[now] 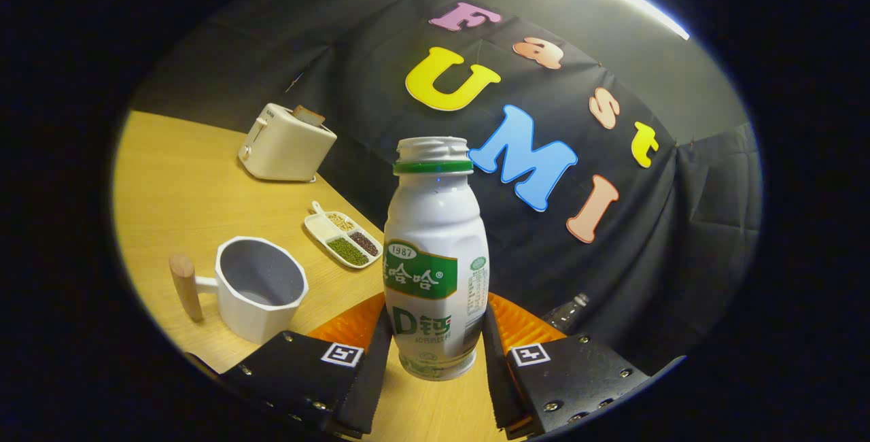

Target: Take the bottle from table, then pour the juice into the cup, finally place the bottle on the coaster

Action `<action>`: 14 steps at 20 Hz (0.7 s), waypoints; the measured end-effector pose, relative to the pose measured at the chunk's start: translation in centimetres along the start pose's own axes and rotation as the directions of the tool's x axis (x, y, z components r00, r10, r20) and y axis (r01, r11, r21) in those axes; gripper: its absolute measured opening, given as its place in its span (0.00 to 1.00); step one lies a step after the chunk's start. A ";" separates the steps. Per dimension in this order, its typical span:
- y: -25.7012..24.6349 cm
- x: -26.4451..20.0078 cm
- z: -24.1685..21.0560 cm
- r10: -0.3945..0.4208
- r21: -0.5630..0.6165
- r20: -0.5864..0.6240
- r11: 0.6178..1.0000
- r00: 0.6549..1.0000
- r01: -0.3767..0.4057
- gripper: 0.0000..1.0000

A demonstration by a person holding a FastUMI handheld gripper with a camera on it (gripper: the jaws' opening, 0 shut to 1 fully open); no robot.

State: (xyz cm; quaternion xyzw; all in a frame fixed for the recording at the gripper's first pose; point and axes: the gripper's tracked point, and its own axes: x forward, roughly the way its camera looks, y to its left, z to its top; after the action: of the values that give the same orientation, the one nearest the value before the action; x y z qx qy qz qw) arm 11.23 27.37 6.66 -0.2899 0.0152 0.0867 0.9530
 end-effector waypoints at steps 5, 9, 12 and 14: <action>2.4 0.8 -1.4 0.079 0.208 -0.044 0.976 0.996 -0.068 0.64; 2.9 1.4 -1.6 0.089 0.352 -0.027 0.933 0.996 -0.074 0.64; 3.3 1.7 -1.8 0.095 0.436 -0.016 0.897 0.995 -0.078 0.64; 3.4 2.0 -2.2 0.097 0.477 -0.020 0.875 0.995 -0.076 0.64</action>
State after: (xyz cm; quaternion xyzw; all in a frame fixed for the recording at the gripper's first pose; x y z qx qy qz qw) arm 12.64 29.23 2.83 -0.0478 0.0695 0.1166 0.9896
